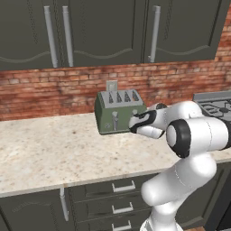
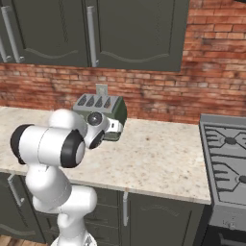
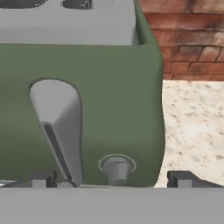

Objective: Start the toaster. Once the lever pops up, take the bread to the plate on the dining counter.

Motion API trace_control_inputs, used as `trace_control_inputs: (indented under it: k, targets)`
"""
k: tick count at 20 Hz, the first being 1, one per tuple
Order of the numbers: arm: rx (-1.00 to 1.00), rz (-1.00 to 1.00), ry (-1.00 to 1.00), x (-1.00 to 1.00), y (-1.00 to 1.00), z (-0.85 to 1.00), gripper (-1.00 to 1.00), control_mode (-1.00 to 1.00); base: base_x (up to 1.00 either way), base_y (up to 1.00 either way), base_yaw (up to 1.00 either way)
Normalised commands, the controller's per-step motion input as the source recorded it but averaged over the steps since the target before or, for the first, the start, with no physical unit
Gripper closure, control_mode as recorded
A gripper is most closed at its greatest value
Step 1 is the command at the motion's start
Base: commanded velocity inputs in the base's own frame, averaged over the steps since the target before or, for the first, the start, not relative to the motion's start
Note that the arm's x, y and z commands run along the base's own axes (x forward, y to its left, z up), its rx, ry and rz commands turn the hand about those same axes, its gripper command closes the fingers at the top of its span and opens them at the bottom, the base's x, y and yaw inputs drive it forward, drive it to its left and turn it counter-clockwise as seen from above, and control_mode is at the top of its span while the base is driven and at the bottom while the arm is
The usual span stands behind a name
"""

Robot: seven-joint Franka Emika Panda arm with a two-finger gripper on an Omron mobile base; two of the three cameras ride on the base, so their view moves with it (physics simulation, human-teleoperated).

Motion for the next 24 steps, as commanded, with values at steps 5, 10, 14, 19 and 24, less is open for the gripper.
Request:
trace_control_inputs:
  k: [5, 10, 14, 19, 24]
  targets:
    - [0.00, 0.00, -0.10, -0.05, 0.00, 0.28, -1.00, -1.00, 0.00, 0.00, 0.00]
    - [0.00, 0.00, -0.09, -0.10, 0.00, 0.29, -1.00, -1.00, 0.00, 0.00, 0.00]
    - [0.00, 0.00, -0.12, -0.07, 0.00, 0.20, -1.00, -1.00, 0.00, 0.00, 0.00]
    - [0.00, 0.00, -0.08, 0.00, 0.00, 0.20, -1.00, -1.00, 0.00, 0.00, 0.00]
    - [0.00, -0.02, -0.03, 0.01, 0.00, 0.22, -1.00, -1.00, 0.00, 0.00, 0.00]
